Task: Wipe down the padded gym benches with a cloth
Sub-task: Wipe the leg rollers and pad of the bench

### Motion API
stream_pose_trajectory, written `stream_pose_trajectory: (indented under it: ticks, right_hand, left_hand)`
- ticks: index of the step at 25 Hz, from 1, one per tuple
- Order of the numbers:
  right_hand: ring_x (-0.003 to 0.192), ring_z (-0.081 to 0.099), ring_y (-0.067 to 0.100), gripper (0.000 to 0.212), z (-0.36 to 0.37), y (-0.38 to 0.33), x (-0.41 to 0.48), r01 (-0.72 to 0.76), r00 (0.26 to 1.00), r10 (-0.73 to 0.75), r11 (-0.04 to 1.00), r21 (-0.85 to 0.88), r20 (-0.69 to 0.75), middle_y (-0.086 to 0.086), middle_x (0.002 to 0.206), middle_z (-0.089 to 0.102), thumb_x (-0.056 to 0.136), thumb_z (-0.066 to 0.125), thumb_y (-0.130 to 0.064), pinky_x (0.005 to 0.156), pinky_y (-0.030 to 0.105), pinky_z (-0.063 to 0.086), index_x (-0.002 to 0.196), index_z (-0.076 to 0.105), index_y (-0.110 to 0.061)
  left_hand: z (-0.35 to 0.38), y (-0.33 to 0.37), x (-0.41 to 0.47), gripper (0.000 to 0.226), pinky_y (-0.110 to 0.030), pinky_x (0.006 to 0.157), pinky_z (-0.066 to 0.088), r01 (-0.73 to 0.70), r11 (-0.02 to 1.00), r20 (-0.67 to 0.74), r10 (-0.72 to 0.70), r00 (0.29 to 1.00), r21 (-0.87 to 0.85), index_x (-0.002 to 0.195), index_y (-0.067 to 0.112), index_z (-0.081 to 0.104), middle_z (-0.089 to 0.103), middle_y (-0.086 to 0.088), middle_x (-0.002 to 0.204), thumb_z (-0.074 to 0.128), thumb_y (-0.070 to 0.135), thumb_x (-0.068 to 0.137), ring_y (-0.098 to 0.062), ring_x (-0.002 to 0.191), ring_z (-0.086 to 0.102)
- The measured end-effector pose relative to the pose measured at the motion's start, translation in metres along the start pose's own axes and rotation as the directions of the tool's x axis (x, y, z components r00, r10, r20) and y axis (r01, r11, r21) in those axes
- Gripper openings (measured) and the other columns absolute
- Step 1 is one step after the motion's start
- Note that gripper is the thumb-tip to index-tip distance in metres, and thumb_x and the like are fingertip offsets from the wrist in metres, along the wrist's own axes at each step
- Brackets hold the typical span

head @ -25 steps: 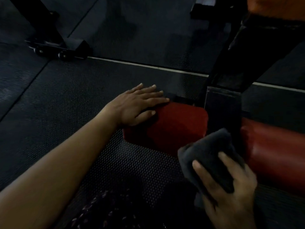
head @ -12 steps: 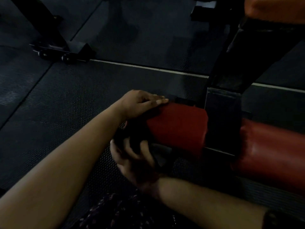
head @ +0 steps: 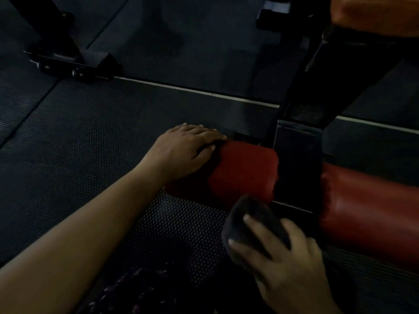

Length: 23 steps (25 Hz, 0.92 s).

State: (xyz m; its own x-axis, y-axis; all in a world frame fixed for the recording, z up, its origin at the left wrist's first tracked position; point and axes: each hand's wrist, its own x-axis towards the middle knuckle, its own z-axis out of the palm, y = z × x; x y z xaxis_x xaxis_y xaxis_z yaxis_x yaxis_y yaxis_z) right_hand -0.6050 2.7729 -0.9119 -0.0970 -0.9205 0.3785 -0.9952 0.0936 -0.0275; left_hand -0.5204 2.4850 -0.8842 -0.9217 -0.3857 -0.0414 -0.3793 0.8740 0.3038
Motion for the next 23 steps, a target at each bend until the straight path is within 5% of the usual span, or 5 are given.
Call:
stream_pose_trajectory:
  ticks: [6, 12, 15, 20, 23]
  right_hand:
    - [0.119, 0.045, 0.041, 0.057, -0.014, 0.067, 0.106, -0.546, 0.838, 0.541, 0.834, 0.076, 0.074, 0.003, 0.149, 0.038, 0.084, 0.056, -0.028, 0.093, 0.046, 0.045, 0.139, 0.048, -0.042]
    - [0.101, 0.057, 0.038, 0.079, -0.003, 0.027, 0.051, -0.445, 0.894, 0.438, 0.892, 0.082, 0.093, 0.010, 0.140, 0.049, 0.070, 0.075, -0.019, 0.077, 0.042, 0.053, 0.140, 0.046, -0.037]
    - [0.120, 0.054, 0.032, 0.067, 0.001, 0.048, 0.085, -0.421, 0.906, 0.388, 0.861, 0.286, 0.168, 0.004, 0.148, 0.046, 0.074, 0.057, -0.027, 0.097, 0.031, 0.043, 0.139, 0.046, -0.040]
    - [0.121, 0.055, 0.026, 0.050, 0.002, 0.103, 0.167, -0.759, 0.646, 0.637, 0.592, 0.271, 0.420, 0.000, 0.138, 0.057, 0.088, 0.058, -0.022, 0.098, 0.028, 0.043, 0.135, 0.055, -0.038]
    - [0.123, 0.047, 0.033, 0.066, -0.021, 0.037, 0.107, -0.664, 0.684, 0.614, 0.748, -0.012, 0.394, 0.001, 0.155, 0.033, 0.088, 0.060, -0.029, 0.099, 0.037, 0.043, 0.147, 0.034, -0.043]
  left_hand:
    - [0.012, 0.036, 0.007, 0.063, -0.038, 0.121, 0.013, 0.034, 0.986, -0.030, -0.030, 0.999, 0.165, 0.149, 0.028, 0.038, 0.039, 0.006, 0.155, 0.015, 0.047, 0.094, -0.012, 0.145, 0.029]
    - [0.022, 0.033, 0.003, 0.063, -0.036, 0.111, 0.033, 0.002, 0.994, -0.140, 0.013, 0.990, 0.112, 0.140, 0.032, 0.052, 0.054, 0.006, 0.143, 0.016, 0.053, 0.093, -0.014, 0.133, 0.049]
    - [0.022, 0.023, 0.004, 0.055, -0.037, 0.104, 0.039, 0.035, 0.996, -0.195, -0.017, 0.981, 0.087, 0.132, 0.032, 0.062, 0.063, 0.006, 0.132, 0.027, 0.050, 0.093, -0.015, 0.124, 0.058]
    - [0.018, 0.035, 0.003, 0.057, -0.036, 0.102, 0.039, 0.063, 0.996, -0.189, -0.050, 0.981, 0.064, 0.129, 0.031, 0.064, 0.065, 0.005, 0.129, 0.027, 0.051, 0.089, -0.018, 0.120, 0.060]
    - [0.021, 0.033, -0.001, 0.056, -0.039, 0.103, 0.042, 0.044, 0.996, -0.180, -0.030, 0.983, 0.074, 0.127, 0.025, 0.067, 0.066, 0.001, 0.128, 0.029, 0.048, 0.091, -0.022, 0.119, 0.062]
